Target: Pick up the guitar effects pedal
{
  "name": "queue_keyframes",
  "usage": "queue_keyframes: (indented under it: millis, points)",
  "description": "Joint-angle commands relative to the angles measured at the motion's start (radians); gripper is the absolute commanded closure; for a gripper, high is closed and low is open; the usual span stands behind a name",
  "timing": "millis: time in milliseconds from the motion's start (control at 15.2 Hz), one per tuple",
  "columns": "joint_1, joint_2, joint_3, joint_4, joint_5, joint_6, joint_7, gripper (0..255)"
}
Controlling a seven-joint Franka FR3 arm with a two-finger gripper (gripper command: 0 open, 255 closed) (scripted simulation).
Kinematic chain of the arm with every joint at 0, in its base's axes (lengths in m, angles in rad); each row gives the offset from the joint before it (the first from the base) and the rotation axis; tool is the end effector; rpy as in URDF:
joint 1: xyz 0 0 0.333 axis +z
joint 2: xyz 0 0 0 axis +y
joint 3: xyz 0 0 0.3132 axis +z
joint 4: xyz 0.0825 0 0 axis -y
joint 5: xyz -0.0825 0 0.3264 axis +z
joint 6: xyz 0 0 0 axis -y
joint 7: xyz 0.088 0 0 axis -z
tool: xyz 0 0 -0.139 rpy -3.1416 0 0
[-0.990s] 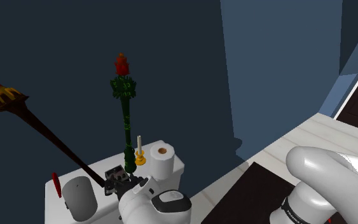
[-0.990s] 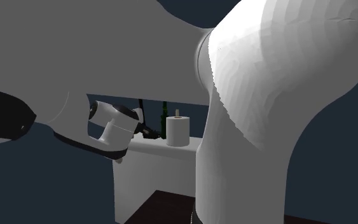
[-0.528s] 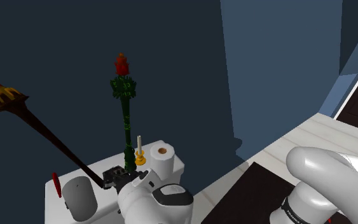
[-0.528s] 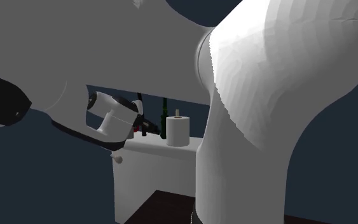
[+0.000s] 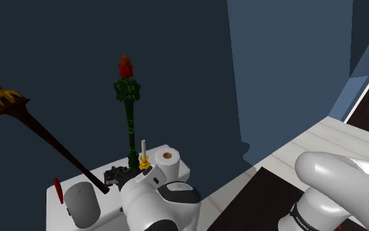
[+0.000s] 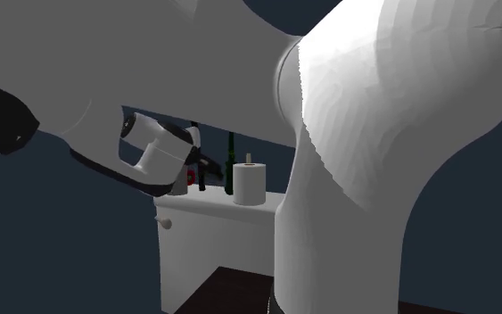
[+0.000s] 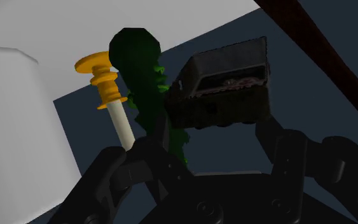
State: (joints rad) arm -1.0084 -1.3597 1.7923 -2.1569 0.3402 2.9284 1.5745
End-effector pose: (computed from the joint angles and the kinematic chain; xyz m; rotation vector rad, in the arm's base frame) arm 0.3690 0.4438 0.2647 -2.4482 0.6705 -1.7244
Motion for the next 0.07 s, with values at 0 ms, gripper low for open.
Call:
queue_keyframes:
  millis: [0]
  points:
    - [0.002, 0.005, -0.006, 0.000, -0.002, -0.003, -0.005, 255]
